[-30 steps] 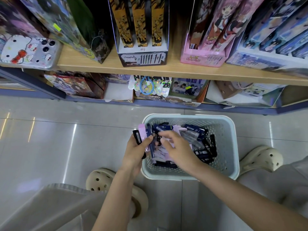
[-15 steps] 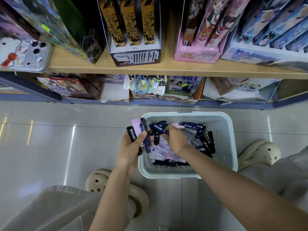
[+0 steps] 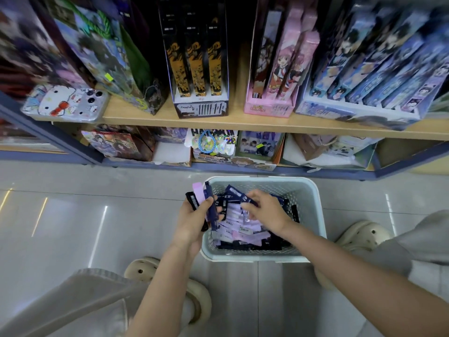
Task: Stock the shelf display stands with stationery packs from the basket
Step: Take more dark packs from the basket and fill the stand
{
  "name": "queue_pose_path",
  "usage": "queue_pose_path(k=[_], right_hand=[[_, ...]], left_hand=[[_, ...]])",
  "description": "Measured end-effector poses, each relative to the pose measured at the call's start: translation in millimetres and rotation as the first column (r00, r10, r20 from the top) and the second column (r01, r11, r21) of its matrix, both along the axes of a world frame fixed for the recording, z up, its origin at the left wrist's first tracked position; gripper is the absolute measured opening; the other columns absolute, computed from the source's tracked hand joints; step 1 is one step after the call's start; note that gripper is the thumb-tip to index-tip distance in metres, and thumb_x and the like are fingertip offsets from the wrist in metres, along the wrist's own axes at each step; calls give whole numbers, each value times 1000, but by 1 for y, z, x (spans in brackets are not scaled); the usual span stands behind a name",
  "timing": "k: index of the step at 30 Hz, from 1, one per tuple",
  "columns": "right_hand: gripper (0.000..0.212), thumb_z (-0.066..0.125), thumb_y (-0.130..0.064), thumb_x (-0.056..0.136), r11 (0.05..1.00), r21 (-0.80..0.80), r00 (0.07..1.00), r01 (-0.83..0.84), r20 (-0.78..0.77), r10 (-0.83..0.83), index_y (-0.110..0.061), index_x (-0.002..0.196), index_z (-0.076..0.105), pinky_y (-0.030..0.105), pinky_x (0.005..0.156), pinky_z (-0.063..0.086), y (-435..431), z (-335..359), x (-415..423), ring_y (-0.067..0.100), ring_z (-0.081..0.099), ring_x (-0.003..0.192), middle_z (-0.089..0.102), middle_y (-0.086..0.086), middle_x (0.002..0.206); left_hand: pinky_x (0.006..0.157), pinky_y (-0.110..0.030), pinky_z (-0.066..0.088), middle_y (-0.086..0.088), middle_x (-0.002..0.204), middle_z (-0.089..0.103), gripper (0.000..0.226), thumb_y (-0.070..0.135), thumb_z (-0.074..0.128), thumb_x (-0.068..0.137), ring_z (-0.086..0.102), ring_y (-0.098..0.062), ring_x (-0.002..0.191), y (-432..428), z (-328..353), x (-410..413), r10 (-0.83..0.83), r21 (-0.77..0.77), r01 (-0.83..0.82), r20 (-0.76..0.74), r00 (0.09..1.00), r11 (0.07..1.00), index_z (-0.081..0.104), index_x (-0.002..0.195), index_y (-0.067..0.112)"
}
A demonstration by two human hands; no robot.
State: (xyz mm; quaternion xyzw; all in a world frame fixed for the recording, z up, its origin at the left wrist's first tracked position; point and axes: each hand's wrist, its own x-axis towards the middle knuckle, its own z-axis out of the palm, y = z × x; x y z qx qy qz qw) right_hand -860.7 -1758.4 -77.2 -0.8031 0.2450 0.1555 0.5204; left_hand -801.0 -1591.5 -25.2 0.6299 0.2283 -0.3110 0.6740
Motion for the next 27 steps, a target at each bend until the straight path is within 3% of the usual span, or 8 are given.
queue_pose_path(k=[2, 8, 11, 15, 20, 22, 24, 27], right_hand=[[21, 64, -13, 89, 997, 73, 994, 12, 108, -20, -9, 108, 57, 26, 61, 55, 5, 25, 0, -1, 58, 49, 64, 9, 110], [19, 66, -10, 86, 989, 140, 930, 54, 353, -101, -26, 95, 60, 17, 62, 53, 13, 109, -1, 3, 64, 58, 66, -11, 84], [18, 58, -7, 92, 991, 124, 902, 50, 420, -98, -22, 102, 61, 21, 69, 55, 12, 142, -4, 8, 68, 70, 68, -3, 86], [16, 58, -3, 91, 981, 165, 862, 104, 477, -171, -19, 94, 58, 18, 69, 54, 3, 189, -3, 8, 68, 70, 69, 5, 82], [16, 67, -5, 84, 998, 29, 790, 59, 610, -64, -21, 87, 66, 19, 67, 53, -2, 249, 5, 10, 64, 73, 70, 4, 85], [18, 65, -4, 85, 999, 6, 757, 52, 652, -43, -22, 88, 67, 20, 61, 52, 3, 268, 10, 13, 64, 73, 70, 8, 85], [17, 58, -2, 91, 998, 53, 746, 20, 665, -50, -19, 92, 63, 20, 58, 52, 11, 283, 18, 18, 68, 71, 68, 14, 84], [11, 43, -5, 98, 984, 176, 803, 25, 583, -125, -14, 95, 50, 20, 56, 52, 29, 296, 33, 10, 63, 56, 61, 13, 78]], left_hand=[[67, -36, 54, -8, 81, 66, 7, 4, 54, 94, 62, -23, 69, -1, 11, -1, 18, -25, -18, 6, 1000, 1000, 55, 94, 12], [54, -26, 56, -10, 82, 67, 3, 7, 54, 95, 64, -20, 68, -1, 53, 0, 25, -98, -12, 133, 991, 995, 53, 95, 10], [51, -23, 54, -14, 88, 66, 5, 8, 54, 95, 63, -21, 70, -3, 76, 0, 16, -152, 12, 178, 984, 988, 54, 100, 10], [52, -23, 54, -9, 91, 67, 20, 9, 51, 97, 66, -19, 70, -4, 108, 8, -14, -190, 59, 232, 973, 980, 52, 116, 5], [57, -29, 50, -11, 92, 66, 32, 13, 48, 98, 63, -19, 65, 3, 158, 22, -44, -200, 118, 340, 939, 973, 46, 129, 4], [50, -26, 50, -12, 99, 64, 30, 12, 48, 99, 62, -17, 62, 8, 177, 27, -42, -221, 133, 374, 927, 966, 48, 128, 5], [45, -21, 49, -14, 102, 62, 29, 11, 47, 99, 61, -18, 63, 13, 193, 30, -27, -261, 138, 388, 921, 955, 49, 127, 5], [49, -23, 51, -18, 108, 63, 25, 11, 48, 98, 64, -19, 70, 20, 207, 35, -8, -273, 131, 411, 912, 953, 51, 122, 5]])
